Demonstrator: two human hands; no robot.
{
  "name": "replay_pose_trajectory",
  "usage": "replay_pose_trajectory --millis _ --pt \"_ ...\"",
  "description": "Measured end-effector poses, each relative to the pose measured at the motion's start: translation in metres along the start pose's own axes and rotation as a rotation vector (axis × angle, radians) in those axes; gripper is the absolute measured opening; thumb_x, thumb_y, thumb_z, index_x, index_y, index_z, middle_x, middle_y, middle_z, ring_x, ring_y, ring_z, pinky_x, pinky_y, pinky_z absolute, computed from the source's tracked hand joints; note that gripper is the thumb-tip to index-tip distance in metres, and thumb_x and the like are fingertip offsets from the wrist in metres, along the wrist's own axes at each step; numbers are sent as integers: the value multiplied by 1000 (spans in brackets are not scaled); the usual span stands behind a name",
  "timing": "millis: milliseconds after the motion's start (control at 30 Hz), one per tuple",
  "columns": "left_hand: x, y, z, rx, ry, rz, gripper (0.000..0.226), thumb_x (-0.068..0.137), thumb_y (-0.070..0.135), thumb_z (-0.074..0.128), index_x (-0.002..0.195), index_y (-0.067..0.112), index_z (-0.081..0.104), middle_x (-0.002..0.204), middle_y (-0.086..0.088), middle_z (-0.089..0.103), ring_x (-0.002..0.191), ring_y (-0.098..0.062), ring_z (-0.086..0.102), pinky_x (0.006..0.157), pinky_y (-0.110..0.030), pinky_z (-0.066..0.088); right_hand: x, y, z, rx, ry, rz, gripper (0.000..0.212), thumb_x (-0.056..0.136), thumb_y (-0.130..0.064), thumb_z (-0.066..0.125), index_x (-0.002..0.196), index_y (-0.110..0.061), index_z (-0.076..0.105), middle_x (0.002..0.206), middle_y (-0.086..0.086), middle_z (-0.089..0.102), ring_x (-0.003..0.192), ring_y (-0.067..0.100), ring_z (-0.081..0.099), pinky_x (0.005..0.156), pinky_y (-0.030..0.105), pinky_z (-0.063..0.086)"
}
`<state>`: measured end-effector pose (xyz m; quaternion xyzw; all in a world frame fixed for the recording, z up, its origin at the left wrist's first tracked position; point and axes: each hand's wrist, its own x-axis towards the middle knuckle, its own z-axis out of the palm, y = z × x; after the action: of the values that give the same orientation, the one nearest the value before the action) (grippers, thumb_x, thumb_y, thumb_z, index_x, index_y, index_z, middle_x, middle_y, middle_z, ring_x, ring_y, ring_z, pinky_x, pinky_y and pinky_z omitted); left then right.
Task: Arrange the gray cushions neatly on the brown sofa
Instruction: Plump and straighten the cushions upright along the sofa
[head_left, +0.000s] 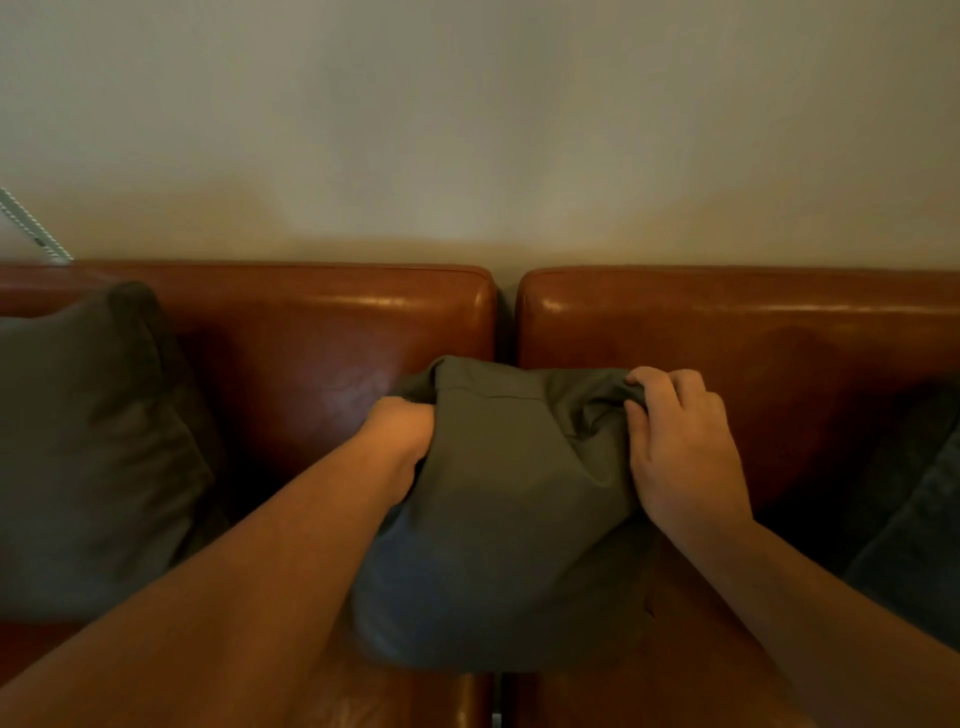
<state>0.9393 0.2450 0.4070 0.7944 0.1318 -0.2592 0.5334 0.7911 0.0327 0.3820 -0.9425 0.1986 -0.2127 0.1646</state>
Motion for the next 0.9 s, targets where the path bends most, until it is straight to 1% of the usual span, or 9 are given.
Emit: replay_pose_trajectory --millis 100,200,300,367,500,600,733,833,900 --pt "7 3 -13 -81 233 62 25 98 2 58 122 0 64 116 -24 68 104 -39 68 91 -45 59 9 8 -6 -29 -81 28 30 108 -33 44 132 -20 55 122 7 53 102 28 53 81 49 52" --pt "19 11 -32 -150 247 11 34 100 6 55 133 3 60 121 -21 68 106 -40 69 100 -53 58 28 20 -15 -78 -179 64 26 109 -37 40 128 -23 53 117 4 51 96 26 55 82 50 53" --pt "24 14 -44 -89 176 10 28 103 10 53 128 1 61 106 -15 65 87 -30 64 81 -41 58 37 22 -22 -141 -212 31 20 110 -36 42 123 -24 52 109 1 49 89 24 53 79 48 53" --pt "21 17 -55 -105 35 1 16 104 9 51 109 4 65 90 -12 60 71 -23 54 65 -36 47 36 21 -23 -134 -206 21 19 110 -35 43 123 -23 52 108 1 48 87 24 53 77 47 52" --pt "16 28 -88 -115 -201 -101 16 96 13 52 81 16 55 62 0 51 55 -15 40 55 -27 33 34 23 -23 -74 -160 10 18 110 -32 46 123 -24 56 106 0 48 82 21 51 72 41 48" --pt "19 30 -96 -87 -162 -89 15 91 10 60 80 18 53 69 1 44 57 -12 35 39 -22 31 36 29 -21 -16 -131 74 19 109 -29 51 125 -25 62 105 0 52 85 19 52 74 37 44" --pt "28 33 -104 -78 -28 38 17 91 8 76 97 21 66 74 -1 55 55 -10 44 38 -19 31 38 36 -21 91 -120 214 22 108 -29 55 129 -26 64 112 -2 54 94 21 52 83 39 45" --pt "34 35 -119 3 235 203 18 92 31 81 98 17 71 84 -8 65 61 -16 54 51 -25 43 41 35 -18 235 -107 316 20 107 -28 58 126 -29 66 120 -1 62 104 24 57 95 48 52" --pt "34 35 -125 -111 287 234 24 98 41 73 103 18 68 100 -8 68 74 -17 61 62 -32 48 43 31 -16 440 -77 438 16 106 -27 62 118 -36 66 118 -5 62 110 26 59 102 55 52"
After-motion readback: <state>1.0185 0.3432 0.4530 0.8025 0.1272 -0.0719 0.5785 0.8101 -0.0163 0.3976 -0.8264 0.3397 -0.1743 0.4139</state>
